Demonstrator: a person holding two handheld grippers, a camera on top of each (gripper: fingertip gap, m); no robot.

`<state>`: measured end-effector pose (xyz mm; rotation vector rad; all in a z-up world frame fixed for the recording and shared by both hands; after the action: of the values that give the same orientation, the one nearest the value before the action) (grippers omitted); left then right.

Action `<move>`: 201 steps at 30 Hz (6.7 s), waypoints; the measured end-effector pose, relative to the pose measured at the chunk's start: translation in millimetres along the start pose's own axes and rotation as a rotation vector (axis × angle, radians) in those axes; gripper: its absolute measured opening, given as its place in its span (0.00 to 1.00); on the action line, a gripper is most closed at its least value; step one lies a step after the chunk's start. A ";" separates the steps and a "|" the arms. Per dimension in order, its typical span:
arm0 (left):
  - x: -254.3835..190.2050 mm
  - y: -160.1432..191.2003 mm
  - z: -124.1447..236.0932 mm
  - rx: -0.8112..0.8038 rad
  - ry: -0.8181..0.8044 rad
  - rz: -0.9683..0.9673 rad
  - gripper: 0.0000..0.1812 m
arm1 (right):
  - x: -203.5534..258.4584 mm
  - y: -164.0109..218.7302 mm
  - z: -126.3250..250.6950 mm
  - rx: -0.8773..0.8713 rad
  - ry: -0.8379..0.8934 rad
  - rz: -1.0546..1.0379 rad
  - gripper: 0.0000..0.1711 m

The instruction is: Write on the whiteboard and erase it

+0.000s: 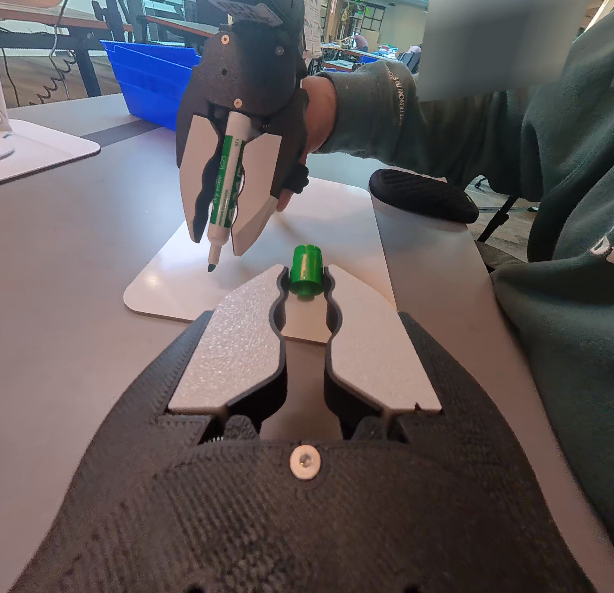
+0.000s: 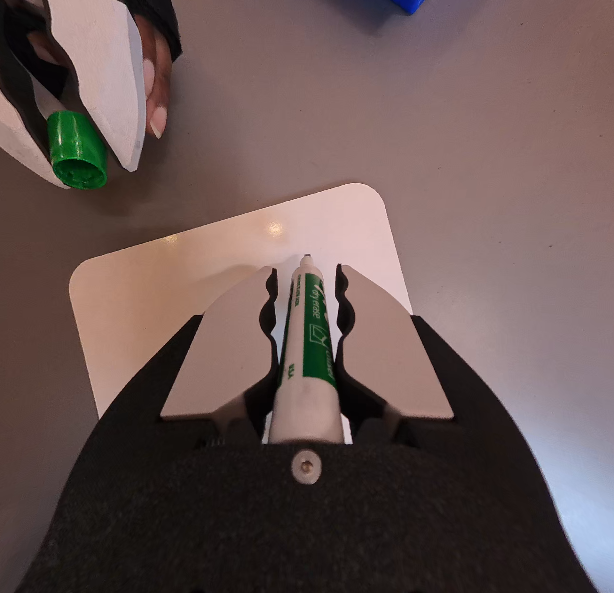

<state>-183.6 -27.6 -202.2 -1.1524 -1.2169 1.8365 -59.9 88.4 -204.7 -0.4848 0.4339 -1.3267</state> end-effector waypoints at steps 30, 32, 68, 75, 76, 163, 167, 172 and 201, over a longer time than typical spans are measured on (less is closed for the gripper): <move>-2.0 10.5 -6.9 0.136 -0.093 -0.108 0.11 | -5.4 -22.6 -20.0 0.073 -0.002 -0.052 0.20; -3.4 12.0 -7.8 0.150 -0.095 -0.125 0.11 | -6.3 -23.8 -22.4 0.082 -0.008 -0.058 0.20; -5.6 13.8 -8.9 0.166 -0.072 -0.126 0.11 | 34.7 -16.2 -21.0 0.200 -0.150 0.007 0.19; -5.9 14.2 -9.4 0.170 -0.070 -0.126 0.11 | 47.1 -0.9 -7.9 0.269 -0.147 0.022 0.19; -6.1 14.2 -9.5 0.172 -0.072 -0.131 0.11 | 42.8 1.5 -6.1 0.274 -0.135 0.015 0.19; 2.4 11.9 -8.5 0.143 -0.077 -0.052 0.11 | -4.8 21.9 20.7 0.199 0.039 -0.040 0.20; 2.3 12.1 -8.5 0.146 -0.079 -0.056 0.11 | -5.1 22.1 19.2 0.202 0.036 -0.044 0.20; 2.2 12.0 -8.3 0.146 -0.081 -0.059 0.11 | -6.0 18.6 18.3 0.198 0.037 -0.039 0.20; 5.6 12.2 -8.8 0.147 -0.088 -0.048 0.11 | 16.8 37.3 40.1 0.015 0.125 -0.058 0.20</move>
<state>-178.4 -24.1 -216.9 -0.9634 -1.1263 1.9233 -4.2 81.8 -193.2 -0.4058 0.5161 -1.4207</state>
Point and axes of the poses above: each gripper's, where its closed fingertips meet, z back along the fingers, y out of its underside, x = y × z across the jaws, the point moved 7 cm from there along z, back along the fingers, and after that the axes turned 8 degrees about z, right-handed, at the moved point
